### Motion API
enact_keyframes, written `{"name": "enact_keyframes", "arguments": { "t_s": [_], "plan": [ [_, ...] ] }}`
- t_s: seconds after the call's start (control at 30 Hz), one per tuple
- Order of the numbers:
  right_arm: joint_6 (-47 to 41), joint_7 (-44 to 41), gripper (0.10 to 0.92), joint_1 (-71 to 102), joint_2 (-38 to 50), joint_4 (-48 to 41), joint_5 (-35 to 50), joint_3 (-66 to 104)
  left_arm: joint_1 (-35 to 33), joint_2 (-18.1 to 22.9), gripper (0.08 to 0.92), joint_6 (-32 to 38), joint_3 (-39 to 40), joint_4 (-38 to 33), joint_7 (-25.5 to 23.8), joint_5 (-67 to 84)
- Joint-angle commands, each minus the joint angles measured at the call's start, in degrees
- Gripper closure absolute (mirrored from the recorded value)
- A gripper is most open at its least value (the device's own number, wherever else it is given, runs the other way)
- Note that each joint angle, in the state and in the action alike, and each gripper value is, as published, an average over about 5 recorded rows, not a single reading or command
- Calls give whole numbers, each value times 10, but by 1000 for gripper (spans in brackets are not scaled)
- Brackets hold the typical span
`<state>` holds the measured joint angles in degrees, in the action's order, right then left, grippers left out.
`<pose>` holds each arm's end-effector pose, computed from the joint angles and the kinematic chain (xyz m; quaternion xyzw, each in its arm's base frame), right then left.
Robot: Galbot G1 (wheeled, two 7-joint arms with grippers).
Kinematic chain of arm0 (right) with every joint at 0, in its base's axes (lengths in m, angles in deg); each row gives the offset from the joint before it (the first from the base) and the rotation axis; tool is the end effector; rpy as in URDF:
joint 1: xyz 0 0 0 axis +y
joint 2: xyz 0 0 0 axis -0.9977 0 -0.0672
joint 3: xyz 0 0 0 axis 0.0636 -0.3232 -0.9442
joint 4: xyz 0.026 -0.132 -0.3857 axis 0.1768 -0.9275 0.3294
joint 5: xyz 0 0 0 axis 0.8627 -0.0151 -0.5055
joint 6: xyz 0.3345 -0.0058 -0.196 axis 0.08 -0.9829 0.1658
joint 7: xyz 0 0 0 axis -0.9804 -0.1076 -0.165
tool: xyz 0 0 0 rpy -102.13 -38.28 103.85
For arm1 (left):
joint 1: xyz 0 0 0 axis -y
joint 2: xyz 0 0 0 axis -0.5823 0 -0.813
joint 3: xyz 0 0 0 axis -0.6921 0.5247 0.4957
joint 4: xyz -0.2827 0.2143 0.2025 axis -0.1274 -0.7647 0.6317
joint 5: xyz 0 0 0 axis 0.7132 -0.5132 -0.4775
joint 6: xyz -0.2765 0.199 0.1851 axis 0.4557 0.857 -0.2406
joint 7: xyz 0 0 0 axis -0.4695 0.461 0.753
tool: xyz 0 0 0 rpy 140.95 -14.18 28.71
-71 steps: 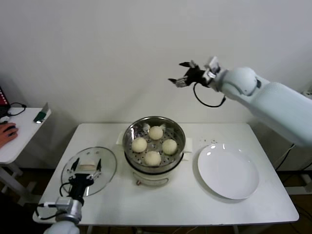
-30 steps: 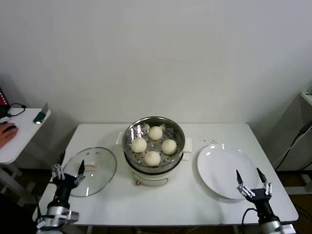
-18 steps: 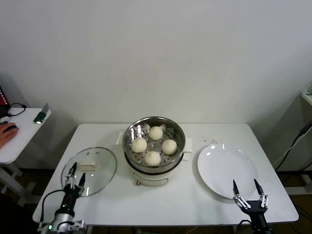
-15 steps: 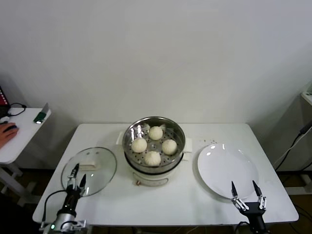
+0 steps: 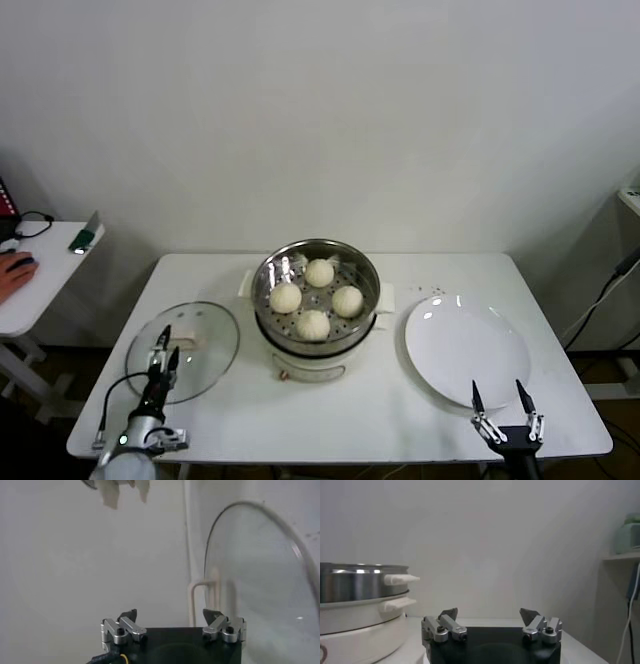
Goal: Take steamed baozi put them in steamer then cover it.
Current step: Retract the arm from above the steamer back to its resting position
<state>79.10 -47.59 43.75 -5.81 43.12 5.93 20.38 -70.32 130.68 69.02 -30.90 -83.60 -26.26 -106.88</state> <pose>0.0869 -0.1336 -0.4830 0.0046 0.9998 -0.0056 0.0195 0.2493 0.1715 -0.5200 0.0168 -0.6691 -0.7418 0.0423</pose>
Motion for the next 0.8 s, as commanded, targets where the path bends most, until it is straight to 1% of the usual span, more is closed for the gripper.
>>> {"name": "enact_keyframes", "arguments": {
  "t_s": [0.03,0.33,0.57,0.67,0.8],
  "plan": [
    [4,1,203,6,-8,0,-6,3,68,1,177,-10,3,55,2,-21],
    [8,1,203,8,-8,-1,-8,4,95,4,177,-20,12,83,-4,-22],
    [7,0,203,5,-7,-1,-8,5,90,5,182,-24,14,88,-5,-28],
    [6,-1,203,4,-6,0,-8,5,84,3,229,-24,13,88,-4,-30],
    [5,-3,203,4,-6,1,-10,3,76,2,346,-26,13,85,-4,-30]
  ]
}}
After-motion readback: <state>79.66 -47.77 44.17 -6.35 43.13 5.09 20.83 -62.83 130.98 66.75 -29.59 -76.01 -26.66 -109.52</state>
